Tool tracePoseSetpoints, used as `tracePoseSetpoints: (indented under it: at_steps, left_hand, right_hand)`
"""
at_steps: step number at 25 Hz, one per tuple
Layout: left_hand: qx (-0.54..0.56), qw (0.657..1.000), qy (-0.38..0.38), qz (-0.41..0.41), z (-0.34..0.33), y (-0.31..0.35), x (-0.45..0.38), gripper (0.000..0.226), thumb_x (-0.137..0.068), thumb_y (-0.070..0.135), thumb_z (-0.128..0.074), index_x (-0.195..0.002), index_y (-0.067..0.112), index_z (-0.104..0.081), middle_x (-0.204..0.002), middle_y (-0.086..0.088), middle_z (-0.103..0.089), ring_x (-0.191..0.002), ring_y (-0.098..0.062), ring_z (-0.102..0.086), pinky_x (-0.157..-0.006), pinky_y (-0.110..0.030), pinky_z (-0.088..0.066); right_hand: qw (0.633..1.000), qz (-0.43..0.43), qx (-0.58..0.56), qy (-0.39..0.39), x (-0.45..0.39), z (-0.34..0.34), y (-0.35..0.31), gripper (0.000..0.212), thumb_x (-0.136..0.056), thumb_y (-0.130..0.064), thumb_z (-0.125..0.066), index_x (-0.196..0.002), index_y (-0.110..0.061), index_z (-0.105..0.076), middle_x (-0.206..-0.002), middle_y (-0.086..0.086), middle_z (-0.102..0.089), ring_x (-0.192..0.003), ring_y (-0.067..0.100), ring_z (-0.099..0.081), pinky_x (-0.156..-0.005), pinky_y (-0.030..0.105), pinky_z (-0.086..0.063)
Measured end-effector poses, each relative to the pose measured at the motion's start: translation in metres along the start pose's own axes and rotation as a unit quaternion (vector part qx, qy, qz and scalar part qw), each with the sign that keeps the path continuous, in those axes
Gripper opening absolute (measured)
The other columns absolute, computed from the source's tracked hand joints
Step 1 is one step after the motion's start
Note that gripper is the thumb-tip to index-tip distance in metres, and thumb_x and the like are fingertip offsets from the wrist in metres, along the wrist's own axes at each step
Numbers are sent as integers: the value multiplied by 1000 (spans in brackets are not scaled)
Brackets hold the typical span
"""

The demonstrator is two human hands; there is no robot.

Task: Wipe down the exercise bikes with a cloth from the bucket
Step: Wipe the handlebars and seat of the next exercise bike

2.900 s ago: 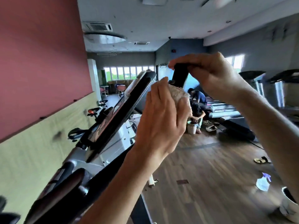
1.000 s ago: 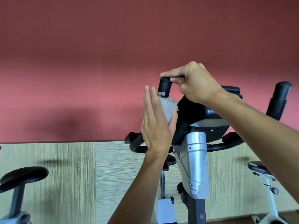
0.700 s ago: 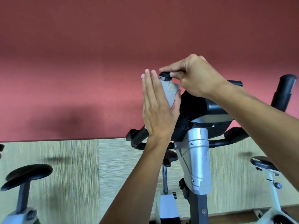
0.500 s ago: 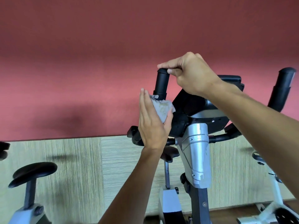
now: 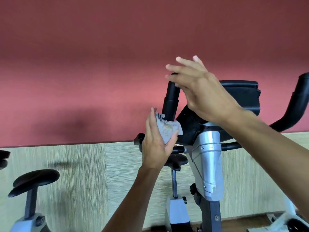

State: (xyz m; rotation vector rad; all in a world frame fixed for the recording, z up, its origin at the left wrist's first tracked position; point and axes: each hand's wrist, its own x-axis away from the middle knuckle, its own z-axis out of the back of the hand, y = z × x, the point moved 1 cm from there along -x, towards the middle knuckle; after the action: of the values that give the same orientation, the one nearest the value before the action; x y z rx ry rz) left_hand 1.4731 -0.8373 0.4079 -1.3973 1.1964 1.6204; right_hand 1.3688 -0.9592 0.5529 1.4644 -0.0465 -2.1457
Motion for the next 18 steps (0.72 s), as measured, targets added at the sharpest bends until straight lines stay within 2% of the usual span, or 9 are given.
tracePoseSetpoints:
  at_steps: [3,5,7,11,15,18]
  left_hand:
    - [67,997,16,-29,-2,-6,-16,78,-84,31,-74,-150,11,-38,-136,-9,-52,-123,-15,-57,-96,-24,-52]
    - [93,992,56,-62,-7,-13,-19,75,-79,26,-79,-143,2,-50,-129,-10,-62,-117,-15,-63,-96,-25,-54]
    - [118,987,76,-76,-7,-18,-19,74,-75,25,-82,-139,-1,-55,-123,-9,-68,-109,-15,-68,-93,-27,-57]
    - [171,982,62,-52,-5,-17,-25,74,-71,31,-85,-135,6,-60,-116,-3,-72,-102,-18,-70,-86,-35,-58]
    - [208,970,83,-98,-9,-24,-22,71,-70,35,-85,-133,12,-62,-108,-1,-73,-95,-22,-70,-79,-38,-57]
    - [106,981,121,-108,-16,-20,-23,75,-75,53,-77,-139,21,-56,-102,-1,-70,-87,-29,-67,-65,-37,-50]
  right_hand:
    - [981,103,162,-33,6,-17,-12,35,-97,-9,-44,-123,-7,-68,-129,6,-65,-143,30,-42,-127,46,-10]
    - [959,112,246,-81,9,-27,-19,37,-100,-21,-38,-113,-8,-70,-116,4,-67,-141,32,-43,-127,50,-11]
    - [942,106,296,-115,9,-27,-27,37,-99,-23,-37,-110,-9,-69,-110,3,-66,-137,33,-45,-127,50,-8]
    - [922,91,341,-160,4,-25,-41,44,-86,-18,-33,-112,-5,-66,-108,8,-62,-125,33,-50,-127,47,-2]
    - [913,58,378,-145,16,-32,-42,57,-77,-17,-26,-119,-6,-63,-121,7,-62,-136,29,-44,-124,38,4]
    - [937,28,338,-82,21,-45,-41,64,-73,-8,-27,-125,-7,-63,-128,8,-61,-146,25,-36,-123,36,1]
